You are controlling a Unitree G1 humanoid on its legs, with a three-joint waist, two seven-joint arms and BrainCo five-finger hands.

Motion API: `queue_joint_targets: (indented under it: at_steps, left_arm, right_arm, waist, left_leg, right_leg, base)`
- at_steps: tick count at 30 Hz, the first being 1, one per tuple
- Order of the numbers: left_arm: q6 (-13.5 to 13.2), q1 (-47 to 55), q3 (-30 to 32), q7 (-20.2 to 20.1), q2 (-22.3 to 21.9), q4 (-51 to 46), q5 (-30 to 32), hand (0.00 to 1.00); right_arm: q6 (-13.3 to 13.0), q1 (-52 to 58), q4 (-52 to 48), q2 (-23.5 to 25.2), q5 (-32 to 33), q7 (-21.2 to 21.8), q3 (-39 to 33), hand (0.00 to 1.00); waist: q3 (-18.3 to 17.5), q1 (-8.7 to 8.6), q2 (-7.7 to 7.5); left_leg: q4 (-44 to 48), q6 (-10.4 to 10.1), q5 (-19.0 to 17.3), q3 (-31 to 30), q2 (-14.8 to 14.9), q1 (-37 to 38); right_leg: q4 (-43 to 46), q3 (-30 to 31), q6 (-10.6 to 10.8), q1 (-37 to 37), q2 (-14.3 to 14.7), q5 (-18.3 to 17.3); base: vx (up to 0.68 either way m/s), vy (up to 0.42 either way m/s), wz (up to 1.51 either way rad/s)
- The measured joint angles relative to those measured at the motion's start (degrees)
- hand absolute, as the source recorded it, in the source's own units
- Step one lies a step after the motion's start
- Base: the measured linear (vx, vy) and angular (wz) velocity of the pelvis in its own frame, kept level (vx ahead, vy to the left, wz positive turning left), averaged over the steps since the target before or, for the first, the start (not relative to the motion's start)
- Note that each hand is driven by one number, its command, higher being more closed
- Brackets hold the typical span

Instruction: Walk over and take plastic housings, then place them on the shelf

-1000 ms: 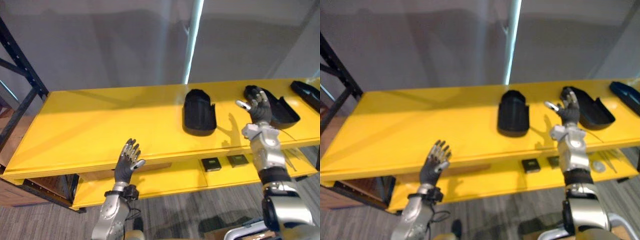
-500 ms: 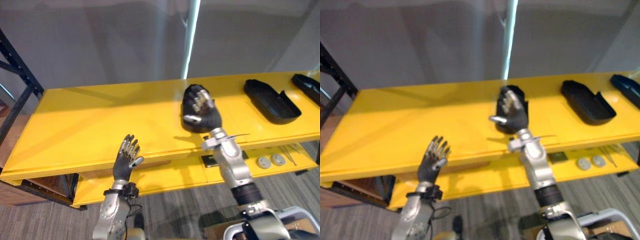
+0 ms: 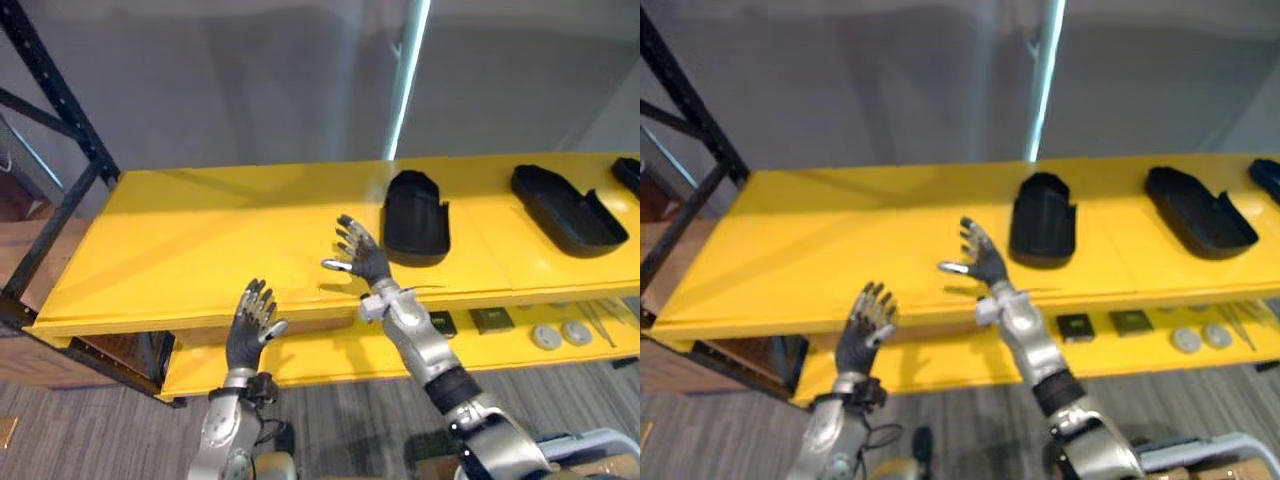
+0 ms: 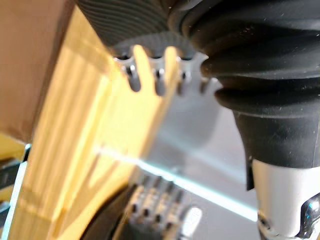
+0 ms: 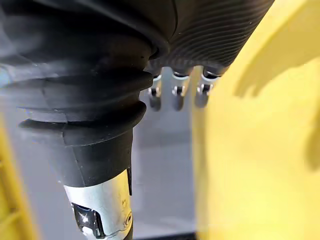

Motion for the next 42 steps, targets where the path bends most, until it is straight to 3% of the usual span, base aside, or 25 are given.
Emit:
queue_joint_targets:
  at_steps: [3, 7, 16, 20, 25, 30, 37, 39, 42]
  left_arm:
    - [-0.01, 0.47, 0.02, 0.02, 0.72, 0.01, -0.22, 0.0]
    - [-0.1, 0.44, -0.25, 0.13, 0.59, 0.01, -0.28, 0.0]
    - [-0.09, -0.21, -2.37, 1.26, 0.53, 0.02, -0.55, 0.0]
    - [-0.16, -0.19, -2.39, 1.23, 0.55, 0.24, -0.61, 0.0]
    - [-0.43, 0.05, -2.76, 1.16, 0.59, 0.32, -0.63, 0.0]
    - [-0.42, 0.09, -2.75, 0.14, 0.62, 0.4, -0.67, 0.0]
    - [-0.37, 0.2, -2.7, -0.56, 0.7, 1.33, -0.6, 0.0]
    - [-0.35, 0.38, -2.56, -0.64, 0.65, 1.34, -0.52, 0.0]
    - [-0.35, 1.75, -1.55, -0.71, 0.62, 1.31, -0.28, 0.0]
  right_arm:
    - [1.93, -0.41, 1.59, 0.38, -0.03, -4.9, 0.02, 0.0]
    - [1.94, -0.43, 4.2, 0.68, 0.0, -11.81, -0.81, 0.0]
    - [0.14, -0.42, 5.4, 1.22, -0.74, -16.94, -5.41, 0.0]
    - [-0.82, -0.16, 5.42, 1.1, -0.79, -17.05, -7.08, 0.0]
    - [-1.2, 0.09, 5.42, 0.92, -0.48, -15.83, -8.11, 0.0]
    - [-2.94, 0.74, 5.39, 0.33, 1.05, -7.61, -8.04, 0.0]
    - [-3.54, 1.27, 4.76, 0.03, 1.1, -1.7, -6.12, 0.0]
    - [-4.07, 2.13, 0.68, -0.15, 1.21, -0.02, -4.97, 0.0]
    - [-7.21, 5.37, -13.43, -0.11, 0.89, 0.92, -4.91, 0.0]
  waist:
    - [0.07, 0.07, -0.12]
    - [0.28, 0.06, -0.46]
    - [0.36, -0.06, -0.33]
    - [0.55, -0.12, -0.06]
    - [0.81, -0.16, 0.14]
    - [1.01, -0.29, -0.19]
    - [1.02, -0.27, -0.21]
    - [1.02, -0.31, -0.21]
    - [1.02, -0.56, -0.21]
  left_leg:
    - [0.0, 0.0, 0.0, -0.25, -0.04, -0.11]
    - [0.01, -0.08, 0.22, -0.12, 0.03, -0.08]
    - [0.01, -0.2, 0.16, 0.32, 0.79, 0.05]
    - [0.0, -0.29, 0.04, 0.45, 0.79, 0.08]
    - [0.0, -0.44, -0.08, 0.52, 0.8, 0.1]
    - [0.0, -0.42, -0.06, 0.61, 0.84, 0.2]
    - [0.0, -0.55, -0.35, 0.91, 1.01, 0.83]
    - [0.0, -0.57, -0.33, 1.01, 0.96, 0.87]
    - [0.0, -0.65, -0.34, 1.12, 0.91, 0.91]
  right_leg:
    - [-0.54, -0.45, -0.06, 0.39, 0.08, 0.06]
    - [-1.01, -0.54, 0.08, 0.77, 0.27, 0.22]
    - [-0.79, -0.07, -0.2, 0.72, 0.97, 0.19]
    - [-0.77, 0.35, -0.22, 0.63, 0.94, 0.16]
    - [-0.77, 0.39, -0.24, 0.59, 0.91, 0.12]
    - [-0.67, 0.44, -0.23, 0.68, 0.9, 0.13]
    - [-0.31, 0.61, -0.27, 0.81, 0.91, 0.09]
    - [-0.14, 0.63, -0.33, 0.69, 0.92, 0.06]
    - [0.02, 0.62, -0.42, 0.59, 0.78, -0.06]
  base:
    - [0.03, -0.014, 0.07]
    - [0.04, -0.02, 0.0]
    - [0.02, -0.014, -0.01]
    - [0.0, 0.0, 0.0]
    - [0.0, 0.0, 0.0]
    - [0.0, 0.0, 0.0]
    - [0.0, 0.0, -0.02]
    - [0.0, 0.0, -0.02]
    - [0.0, 0.0, 0.0]
